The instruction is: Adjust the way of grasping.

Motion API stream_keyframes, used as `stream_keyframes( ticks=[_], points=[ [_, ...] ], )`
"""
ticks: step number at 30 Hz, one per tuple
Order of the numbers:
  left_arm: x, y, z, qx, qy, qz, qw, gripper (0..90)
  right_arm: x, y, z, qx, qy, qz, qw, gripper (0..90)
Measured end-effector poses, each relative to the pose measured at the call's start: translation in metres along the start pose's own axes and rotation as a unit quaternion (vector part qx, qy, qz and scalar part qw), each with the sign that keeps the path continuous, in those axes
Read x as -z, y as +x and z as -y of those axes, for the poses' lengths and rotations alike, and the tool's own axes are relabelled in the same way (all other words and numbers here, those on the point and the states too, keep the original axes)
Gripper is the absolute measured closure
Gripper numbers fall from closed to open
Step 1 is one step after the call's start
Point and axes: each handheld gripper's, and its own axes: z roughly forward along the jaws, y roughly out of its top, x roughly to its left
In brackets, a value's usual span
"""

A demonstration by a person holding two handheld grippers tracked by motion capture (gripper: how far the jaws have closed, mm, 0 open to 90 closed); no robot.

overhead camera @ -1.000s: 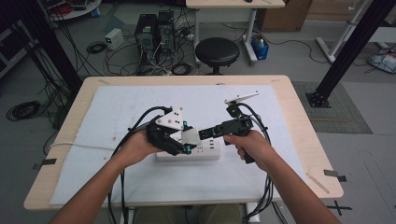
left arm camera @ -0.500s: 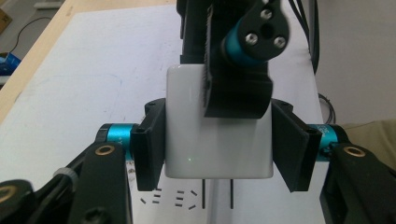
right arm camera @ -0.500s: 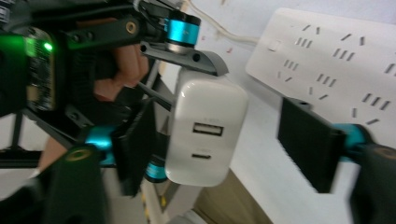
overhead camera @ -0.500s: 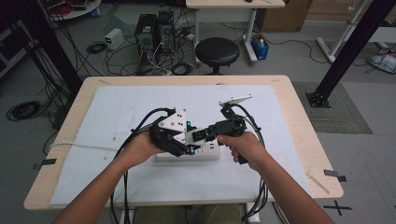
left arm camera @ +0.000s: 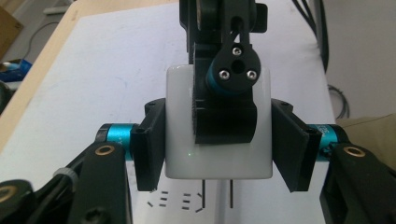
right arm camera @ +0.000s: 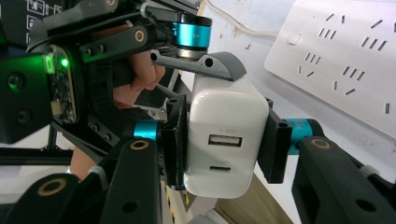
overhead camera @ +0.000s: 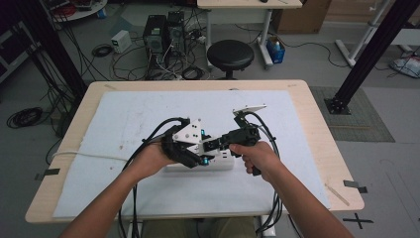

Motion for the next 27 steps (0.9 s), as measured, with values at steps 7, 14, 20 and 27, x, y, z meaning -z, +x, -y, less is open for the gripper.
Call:
stream_keyframes(
  ticks=[7, 14, 20, 27],
  points=[
    [-0.003, 0.003, 0.002, 0.032, 0.021, -0.009, 0.9992, 30.1, 0.004, -0.006, 0.003, 0.013, -0.027, 0.018, 0.9994, 62.1],
    [0.017, 0.018, 0.03, 0.109, 0.048, -0.02, 0.9927, 21.8, 0.035, -0.016, 0.009, 0.036, -0.062, 0.095, 0.9928, 62.1],
    [0.041, 0.034, 0.054, 0.17, 0.118, -0.028, 0.978, 19.0, 0.06, -0.02, 0.009, 0.08, -0.057, 0.19, 0.9769, 62.1],
    [0.067, 0.052, 0.079, 0.21, 0.188, -0.036, 0.9588, 19.0, 0.087, -0.012, 0.006, 0.127, -0.035, 0.274, 0.9526, 62.1]
  ],
)
